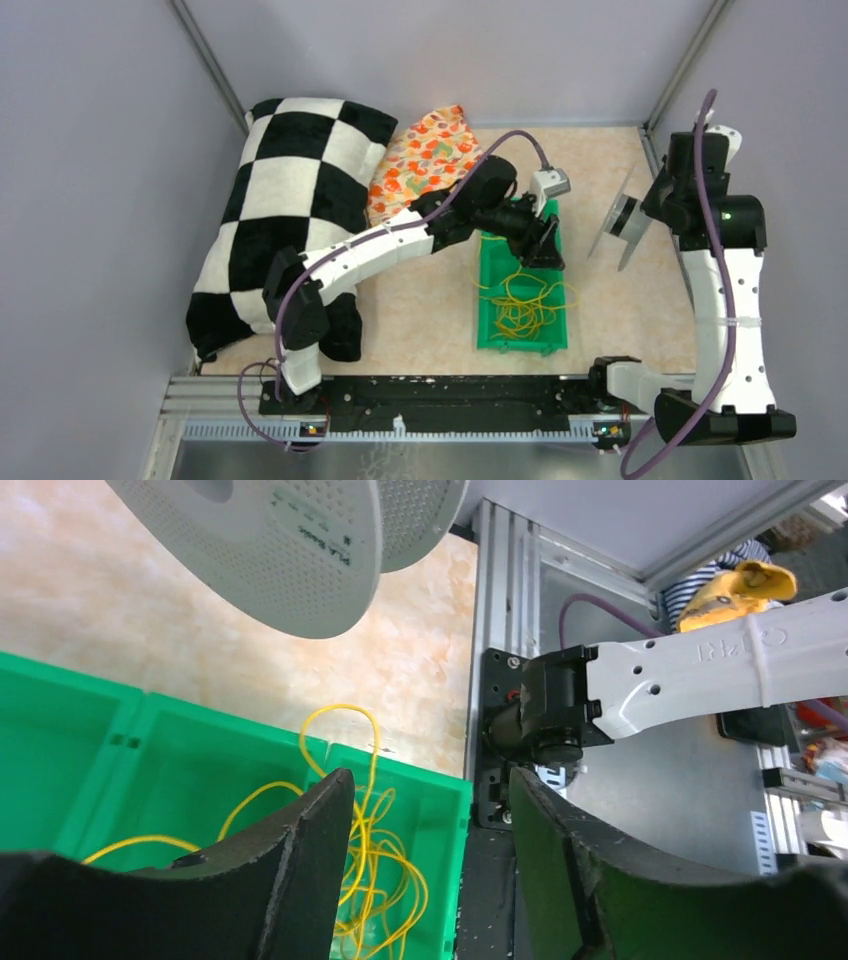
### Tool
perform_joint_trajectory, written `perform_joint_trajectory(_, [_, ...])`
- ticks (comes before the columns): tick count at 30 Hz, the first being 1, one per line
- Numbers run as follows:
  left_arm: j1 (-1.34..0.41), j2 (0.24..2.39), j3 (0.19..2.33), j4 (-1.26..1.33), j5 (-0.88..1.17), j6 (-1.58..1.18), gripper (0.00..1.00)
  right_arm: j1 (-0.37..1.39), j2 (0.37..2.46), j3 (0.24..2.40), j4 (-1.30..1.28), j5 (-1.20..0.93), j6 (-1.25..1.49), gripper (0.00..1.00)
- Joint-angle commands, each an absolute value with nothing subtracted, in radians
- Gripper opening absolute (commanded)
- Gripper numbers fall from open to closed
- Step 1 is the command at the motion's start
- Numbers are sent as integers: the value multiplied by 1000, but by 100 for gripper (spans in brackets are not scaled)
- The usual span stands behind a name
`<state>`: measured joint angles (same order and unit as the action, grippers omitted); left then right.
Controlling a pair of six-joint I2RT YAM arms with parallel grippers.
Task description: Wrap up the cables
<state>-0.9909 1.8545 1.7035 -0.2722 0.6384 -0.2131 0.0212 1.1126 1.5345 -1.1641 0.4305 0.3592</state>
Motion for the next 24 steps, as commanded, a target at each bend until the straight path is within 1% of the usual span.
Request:
perform_joint_trajectory(1, [-938,1705,1772,-380,573,-170,67,39,1105,1700,-1132,331,340,0])
perform_joint_trajectory(4, [-838,1620,1742,-443,563,-205,68,162,1157,1795,-1153,361,387,0])
perform_joint_trajectory(6, [-774,1539,1689,-466,498,-215,68,287,1202,1852,-1174,415,437,0])
perform_joint_trajectory(8, [-747,1454,1643,-499,349,-195,69,444,1253,1893,-1187,492,494,0])
perform_joint_trajectory(9, [-743,1411,1622,-511,227,-185,70,518,1279,1908,-1191,528,523,0])
perform_joint_trajectory(12, [-735,1271,1549,-513,-14,-210,79,725,1367,1921,-1179,611,622,0])
perform_joint_trajectory(13, [-729,1231,1522,-502,-65,-232,82,773,1398,1915,-1167,634,646,0])
perform_joint_trajectory(15, [-718,1162,1485,-495,-145,-275,87,836,1456,1906,-1139,648,679,0])
perform_joint_trajectory(19, [-714,1115,1491,-591,-246,-293,90,910,1536,1861,-1048,619,731,0])
perform_joint_trajectory(21, [-714,1101,1474,-640,-256,-299,90,935,1567,1827,-1001,594,751,0])
perform_joint_trajectory(24, [-714,1055,1393,-637,-230,-314,91,953,1599,1779,-968,577,788,0])
